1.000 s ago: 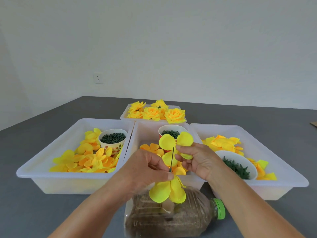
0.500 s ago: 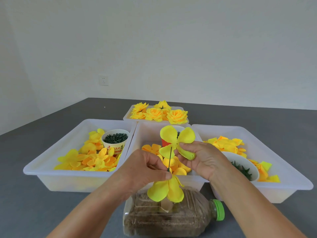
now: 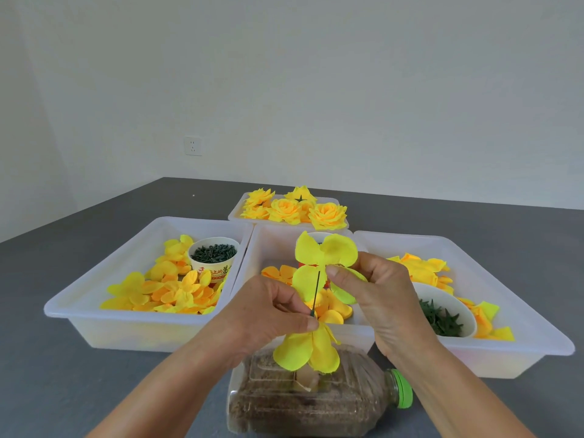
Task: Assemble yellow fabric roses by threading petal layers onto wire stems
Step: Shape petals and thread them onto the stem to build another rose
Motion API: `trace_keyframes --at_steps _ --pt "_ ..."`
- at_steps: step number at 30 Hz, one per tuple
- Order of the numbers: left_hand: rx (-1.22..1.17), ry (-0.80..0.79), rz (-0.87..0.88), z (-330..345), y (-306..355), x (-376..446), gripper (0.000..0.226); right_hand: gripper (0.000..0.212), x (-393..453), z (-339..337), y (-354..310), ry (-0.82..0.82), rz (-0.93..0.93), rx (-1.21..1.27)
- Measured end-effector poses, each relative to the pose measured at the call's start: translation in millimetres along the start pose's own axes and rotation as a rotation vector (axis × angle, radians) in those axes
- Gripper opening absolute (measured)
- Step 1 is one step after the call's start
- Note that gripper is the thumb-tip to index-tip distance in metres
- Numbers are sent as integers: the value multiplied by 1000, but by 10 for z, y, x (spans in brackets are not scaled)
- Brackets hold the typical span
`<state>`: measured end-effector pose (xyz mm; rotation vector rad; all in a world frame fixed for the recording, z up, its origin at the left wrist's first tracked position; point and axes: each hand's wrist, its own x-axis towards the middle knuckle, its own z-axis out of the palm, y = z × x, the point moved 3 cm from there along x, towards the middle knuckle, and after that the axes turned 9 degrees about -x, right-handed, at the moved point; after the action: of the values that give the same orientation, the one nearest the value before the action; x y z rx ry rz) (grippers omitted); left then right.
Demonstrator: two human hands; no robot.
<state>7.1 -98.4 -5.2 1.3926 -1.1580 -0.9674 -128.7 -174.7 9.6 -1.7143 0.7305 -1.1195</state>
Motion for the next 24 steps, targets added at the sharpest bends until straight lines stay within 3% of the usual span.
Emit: trace_keyframes --at_steps 11,17,24 --pt "-3 -12 5 -7 1 -3 8 20 -75 28 -77 -70 -160 -82" --pt "14 -6 12 -10 -1 5 6 9 -93 11 -88 -87 -240 -57" --pt "12 -7 15 -9 -3 4 6 10 -86 -1 -127 -88 -362 -157"
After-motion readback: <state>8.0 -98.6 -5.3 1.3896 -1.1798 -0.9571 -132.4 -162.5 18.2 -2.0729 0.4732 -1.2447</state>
